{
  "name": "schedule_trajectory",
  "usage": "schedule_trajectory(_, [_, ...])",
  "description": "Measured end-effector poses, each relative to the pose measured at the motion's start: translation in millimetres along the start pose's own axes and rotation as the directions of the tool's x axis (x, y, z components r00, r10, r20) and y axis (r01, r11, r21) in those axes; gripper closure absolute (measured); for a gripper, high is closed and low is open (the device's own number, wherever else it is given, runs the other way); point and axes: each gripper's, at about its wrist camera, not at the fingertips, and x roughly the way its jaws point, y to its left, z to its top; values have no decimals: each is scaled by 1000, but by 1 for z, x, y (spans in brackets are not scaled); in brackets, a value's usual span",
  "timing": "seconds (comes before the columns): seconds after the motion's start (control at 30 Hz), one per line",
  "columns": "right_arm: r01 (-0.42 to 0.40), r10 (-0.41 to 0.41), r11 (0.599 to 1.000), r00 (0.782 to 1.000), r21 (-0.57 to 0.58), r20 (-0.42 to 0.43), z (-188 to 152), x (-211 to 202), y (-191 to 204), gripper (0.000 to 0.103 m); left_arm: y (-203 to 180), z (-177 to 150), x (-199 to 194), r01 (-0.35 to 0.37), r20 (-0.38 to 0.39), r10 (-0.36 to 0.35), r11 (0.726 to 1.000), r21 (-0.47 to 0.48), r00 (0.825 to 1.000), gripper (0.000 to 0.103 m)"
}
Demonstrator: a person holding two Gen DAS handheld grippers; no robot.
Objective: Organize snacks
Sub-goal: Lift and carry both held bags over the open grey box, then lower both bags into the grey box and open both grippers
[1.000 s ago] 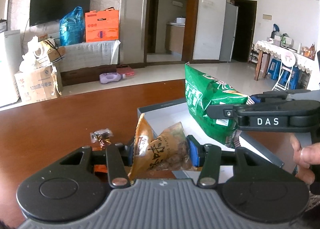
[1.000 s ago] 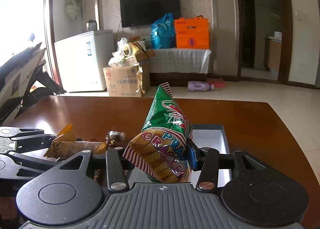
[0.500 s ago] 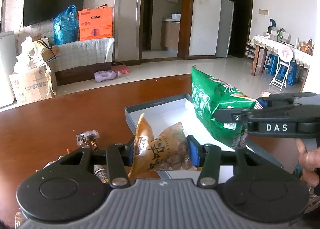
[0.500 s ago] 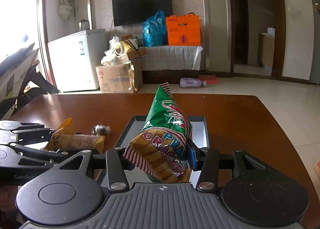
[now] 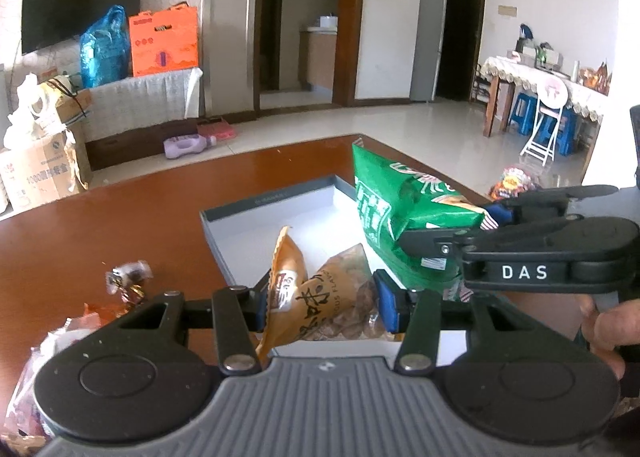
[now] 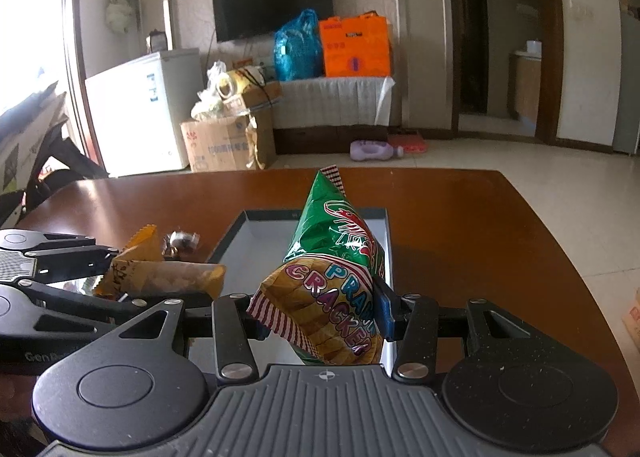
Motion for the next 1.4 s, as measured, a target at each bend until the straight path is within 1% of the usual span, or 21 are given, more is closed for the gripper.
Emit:
schedule_trajectory(0.17, [-7,7,1000,1000,9,-18,-1,1,-6,55,-6,-3,11,16,-24,-15,1000,12,1000,55])
schedule_trajectory(0.3, [-12,12,1000,1000,11,-27,-1,2,-7,55,-3,-5,14,20,-37,-20,1000,3,999,55])
schedule_trajectory(0.47, [-18,19,1000,999,14,-39,2,6,-9,55,-2,-8,20,16,-51,-16,1000,-3,999,55])
schedule_trajectory(0.67, [-17,17,1000,999,22,-37,2,10,-9,55,-6,-6,33,10,-61,-9,1000,15,998,55])
schedule_trajectory(0.8, [-17,18,999,1000,33,-14,3,10,-11,55,0,-2,38,-2,-55,2,1000,8,998,55])
schedule_trajectory(1.13, [-3,4,999,1000,41,-5,5,28,-5,55,16,6,54,-8,-55,7,1000,-14,998,55])
schedule_trajectory(1.4, [11,-10,998,1000,68,-9,4,37,-9,55,34,13,82,-16,-67,15,1000,-7,998,55])
